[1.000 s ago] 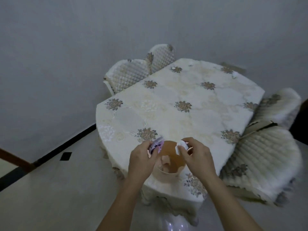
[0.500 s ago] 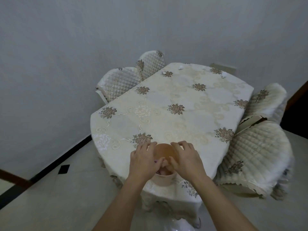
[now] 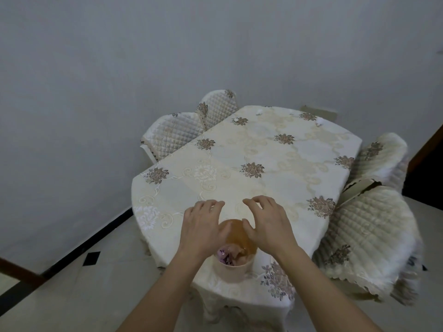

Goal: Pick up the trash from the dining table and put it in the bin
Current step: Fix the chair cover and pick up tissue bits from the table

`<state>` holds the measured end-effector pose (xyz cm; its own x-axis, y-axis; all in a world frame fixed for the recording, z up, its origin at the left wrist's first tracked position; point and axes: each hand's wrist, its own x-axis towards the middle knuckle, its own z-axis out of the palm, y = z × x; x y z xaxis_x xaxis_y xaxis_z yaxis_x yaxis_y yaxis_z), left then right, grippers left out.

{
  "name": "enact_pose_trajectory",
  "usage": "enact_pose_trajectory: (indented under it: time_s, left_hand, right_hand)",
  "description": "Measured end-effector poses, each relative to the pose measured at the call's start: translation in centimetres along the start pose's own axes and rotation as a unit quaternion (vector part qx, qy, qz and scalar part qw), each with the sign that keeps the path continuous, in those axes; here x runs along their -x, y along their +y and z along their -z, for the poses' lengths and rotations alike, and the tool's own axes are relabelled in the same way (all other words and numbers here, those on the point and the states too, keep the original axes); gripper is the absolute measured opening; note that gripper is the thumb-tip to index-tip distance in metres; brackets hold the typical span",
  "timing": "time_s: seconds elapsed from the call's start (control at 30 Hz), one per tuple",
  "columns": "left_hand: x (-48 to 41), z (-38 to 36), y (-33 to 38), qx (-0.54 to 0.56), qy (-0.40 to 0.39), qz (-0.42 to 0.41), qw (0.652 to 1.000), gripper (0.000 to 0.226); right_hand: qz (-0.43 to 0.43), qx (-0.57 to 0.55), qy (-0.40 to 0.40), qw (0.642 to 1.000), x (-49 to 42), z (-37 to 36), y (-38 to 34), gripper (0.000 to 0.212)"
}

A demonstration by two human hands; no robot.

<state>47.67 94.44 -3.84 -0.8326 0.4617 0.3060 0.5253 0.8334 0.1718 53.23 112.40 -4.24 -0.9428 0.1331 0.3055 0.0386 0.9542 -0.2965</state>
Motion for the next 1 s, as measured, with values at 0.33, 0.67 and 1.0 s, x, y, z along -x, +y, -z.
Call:
enact_pose_trajectory:
  time_s: [0.33,0.67,1.0]
  left_hand:
    - [-3.2,1.4,3.8,0.021,0.013,-0.061,0.998,0.053]
    - [-3.0,-0.1,10.5,0.080,-0.007,-0.225,0.971,0.052]
    - [3.1,-0.3,19.0,0.157,-0.039,-0.394,0.905,0.049]
  right_hand:
    - [-0.049,0.035,0.042,0.997,0.9,4.4,1.8,0.046]
    - [-0.207,0.078,0.107,0.969,9.2,8.0,4.9,0.045]
    - [-0.419,0.125,0.149,0.887,24.0,11.2,4.0,0.043]
